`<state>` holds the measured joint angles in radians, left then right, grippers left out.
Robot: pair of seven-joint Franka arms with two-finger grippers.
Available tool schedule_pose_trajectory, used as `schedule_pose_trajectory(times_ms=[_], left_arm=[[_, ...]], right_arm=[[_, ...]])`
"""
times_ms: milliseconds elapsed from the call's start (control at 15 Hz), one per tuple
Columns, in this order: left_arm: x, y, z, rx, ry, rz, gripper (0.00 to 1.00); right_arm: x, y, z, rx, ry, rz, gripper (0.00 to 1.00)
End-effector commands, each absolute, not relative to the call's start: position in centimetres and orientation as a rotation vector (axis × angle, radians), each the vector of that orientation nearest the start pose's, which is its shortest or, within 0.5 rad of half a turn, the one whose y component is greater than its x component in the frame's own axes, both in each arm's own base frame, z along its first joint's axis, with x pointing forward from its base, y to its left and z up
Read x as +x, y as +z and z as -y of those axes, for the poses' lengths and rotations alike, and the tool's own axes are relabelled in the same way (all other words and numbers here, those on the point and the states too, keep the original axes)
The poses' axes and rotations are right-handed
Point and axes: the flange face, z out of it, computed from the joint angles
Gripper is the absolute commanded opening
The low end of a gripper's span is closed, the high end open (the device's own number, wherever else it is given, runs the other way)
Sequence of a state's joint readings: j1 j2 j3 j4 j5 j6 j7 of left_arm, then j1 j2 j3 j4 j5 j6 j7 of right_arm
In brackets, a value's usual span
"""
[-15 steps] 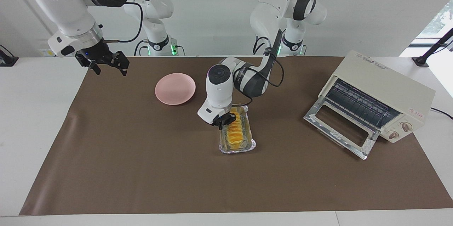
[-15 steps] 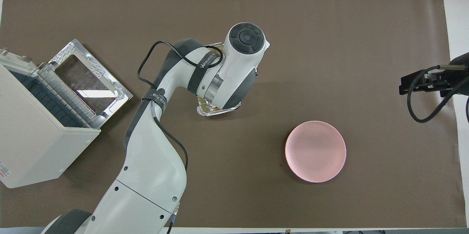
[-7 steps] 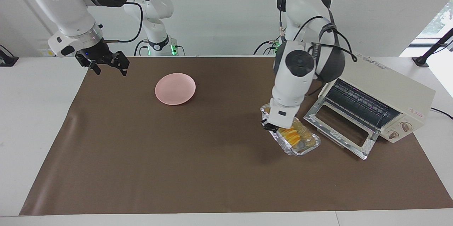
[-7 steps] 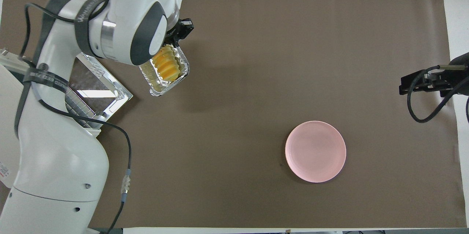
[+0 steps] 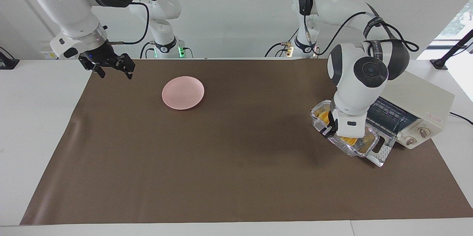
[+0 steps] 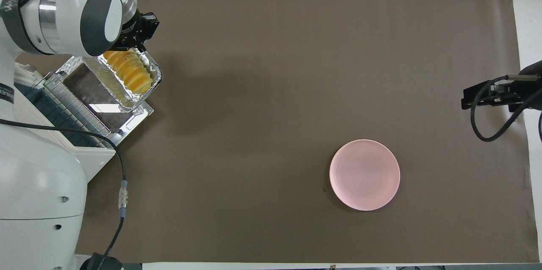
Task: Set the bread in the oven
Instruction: 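Carry the foil tray with the left gripper into the oven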
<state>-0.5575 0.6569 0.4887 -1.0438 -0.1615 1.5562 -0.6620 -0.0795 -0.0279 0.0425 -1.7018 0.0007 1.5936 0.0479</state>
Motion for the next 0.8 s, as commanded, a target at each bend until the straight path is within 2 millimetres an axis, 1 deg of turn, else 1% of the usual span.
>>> schedule_pose_trajectory(times_ms=[0,67,201,334,401,602,735], left_arm=[[68.6,47.0,13.8,-2.881,0.118,0.678,0.00],[68.5,46.5,12.2,-2.880,0.146,0.648,0.00],[68.4,46.1,9.6,-2.870,0.174,0.680,0.00],[68.1,45.8,8.5,-2.872,0.198,0.665,0.00],[68.1,45.5,7.0,-2.860,0.213,0.690,0.00],[67.0,44.4,4.2,-2.832,0.272,0.739,0.00],[66.6,43.9,2.3,-2.808,0.289,0.782,0.00]], right_arm=[[54.2,58.4,2.3,-3.151,0.121,-0.096,1.00],[54.2,58.3,2.3,-3.151,0.124,-0.096,1.00],[54.2,58.4,2.3,-3.151,0.121,-0.096,1.00],[54.2,58.4,2.3,-3.151,0.121,-0.096,1.00],[54.2,58.3,2.3,-3.151,0.124,-0.096,1.00],[54.2,58.3,2.3,-3.151,0.124,-0.096,1.00],[54.2,58.3,2.3,-3.151,0.124,-0.096,1.00]])
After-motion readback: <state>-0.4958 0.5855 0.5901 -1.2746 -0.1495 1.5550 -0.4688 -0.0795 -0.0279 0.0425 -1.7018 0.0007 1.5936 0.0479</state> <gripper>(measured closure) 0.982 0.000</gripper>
